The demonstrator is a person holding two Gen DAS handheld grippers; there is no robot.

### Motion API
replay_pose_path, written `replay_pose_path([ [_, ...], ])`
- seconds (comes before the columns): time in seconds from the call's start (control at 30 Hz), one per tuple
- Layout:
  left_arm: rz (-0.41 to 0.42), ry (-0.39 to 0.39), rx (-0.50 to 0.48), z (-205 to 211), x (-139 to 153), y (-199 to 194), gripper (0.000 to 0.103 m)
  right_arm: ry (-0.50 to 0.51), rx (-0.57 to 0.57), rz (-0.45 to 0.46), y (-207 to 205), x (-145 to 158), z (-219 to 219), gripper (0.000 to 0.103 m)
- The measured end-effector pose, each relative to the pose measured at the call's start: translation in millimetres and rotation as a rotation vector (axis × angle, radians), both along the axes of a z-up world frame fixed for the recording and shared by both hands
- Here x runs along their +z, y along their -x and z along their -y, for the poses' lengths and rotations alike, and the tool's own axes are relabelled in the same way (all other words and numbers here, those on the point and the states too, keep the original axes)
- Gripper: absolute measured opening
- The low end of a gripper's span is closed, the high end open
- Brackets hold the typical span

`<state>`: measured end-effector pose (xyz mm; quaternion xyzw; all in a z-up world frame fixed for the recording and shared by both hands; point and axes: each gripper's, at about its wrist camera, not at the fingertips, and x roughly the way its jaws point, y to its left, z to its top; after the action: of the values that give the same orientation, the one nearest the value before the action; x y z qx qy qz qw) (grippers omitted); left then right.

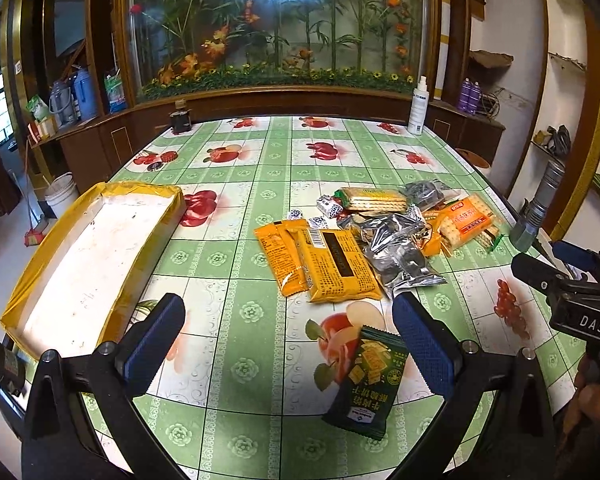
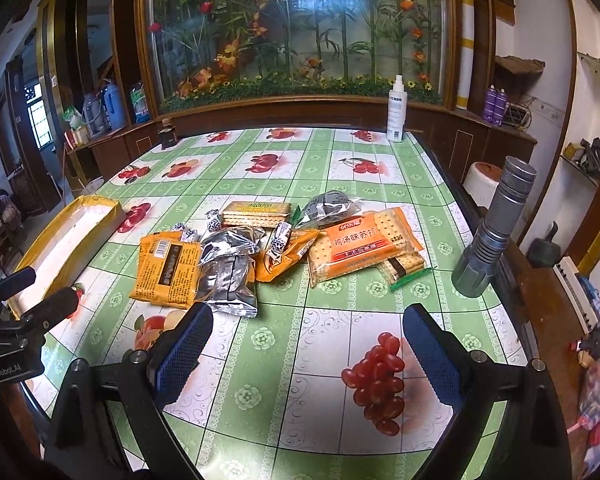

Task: Organize snacks
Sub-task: 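Move left tool toward dark green packet while right tool moves toward silver foil bag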

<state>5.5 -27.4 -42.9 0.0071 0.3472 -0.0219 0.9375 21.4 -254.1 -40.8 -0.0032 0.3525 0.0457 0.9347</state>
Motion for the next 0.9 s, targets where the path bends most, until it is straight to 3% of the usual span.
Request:
replay_pose_path([
  [0.37,-0.023,-0.004,-0.014,2,-3,0,0.103,-0.03,-0.009,0.002,1,1,8,0.097],
  [0.9,-0.142,0.017,-0.172,26,-27,9,0.103,-0.09,-0.01,-0.013,2,-6,24,0.097],
])
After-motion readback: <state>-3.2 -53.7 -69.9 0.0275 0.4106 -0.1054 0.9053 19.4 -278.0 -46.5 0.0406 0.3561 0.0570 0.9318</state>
